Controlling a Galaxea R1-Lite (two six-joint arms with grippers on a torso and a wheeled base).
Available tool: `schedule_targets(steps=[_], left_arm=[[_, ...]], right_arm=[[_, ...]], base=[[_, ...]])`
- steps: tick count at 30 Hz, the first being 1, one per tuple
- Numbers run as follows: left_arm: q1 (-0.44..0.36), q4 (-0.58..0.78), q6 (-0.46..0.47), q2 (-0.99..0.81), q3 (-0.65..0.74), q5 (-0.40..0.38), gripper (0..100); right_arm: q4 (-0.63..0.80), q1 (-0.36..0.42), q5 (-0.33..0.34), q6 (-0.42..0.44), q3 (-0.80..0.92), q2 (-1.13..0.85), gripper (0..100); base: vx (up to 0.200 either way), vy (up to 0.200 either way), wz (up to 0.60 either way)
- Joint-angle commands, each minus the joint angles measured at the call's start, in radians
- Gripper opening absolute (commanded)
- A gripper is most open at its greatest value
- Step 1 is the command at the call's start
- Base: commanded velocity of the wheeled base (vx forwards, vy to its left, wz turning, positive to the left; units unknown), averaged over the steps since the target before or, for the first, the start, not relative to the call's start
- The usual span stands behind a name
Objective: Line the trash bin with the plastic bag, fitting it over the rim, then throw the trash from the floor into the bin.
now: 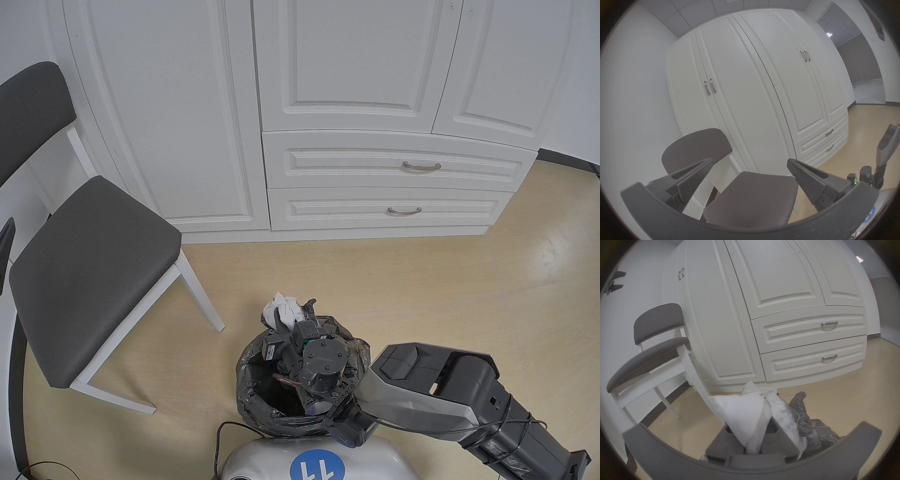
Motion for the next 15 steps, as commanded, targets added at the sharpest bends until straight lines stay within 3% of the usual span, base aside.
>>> schedule_targets(steps=[1, 9, 15], left_arm=[[-0.001, -0.001, 0.0, -0.004, -0.001, 0.0, 100], [-0.001, -0.001, 0.0, -0.004, -0.001, 0.001, 100], [-0.001, 0.001, 0.0, -0.004, -0.001, -0.002, 100]], right_arm=[[-0.02, 0.003, 0.001, 0.002, 0.004, -0.043, 0], [-0.02, 0.0, -0.002, 0.016, 0.001, -0.067, 0], [-0.02, 0.006, 0.015, 0.072, 0.115, -0.202, 0]], base=[[0.0, 0.0, 0.0], [0.0, 0.0, 0.0], [0.0, 0.0, 0.0]])
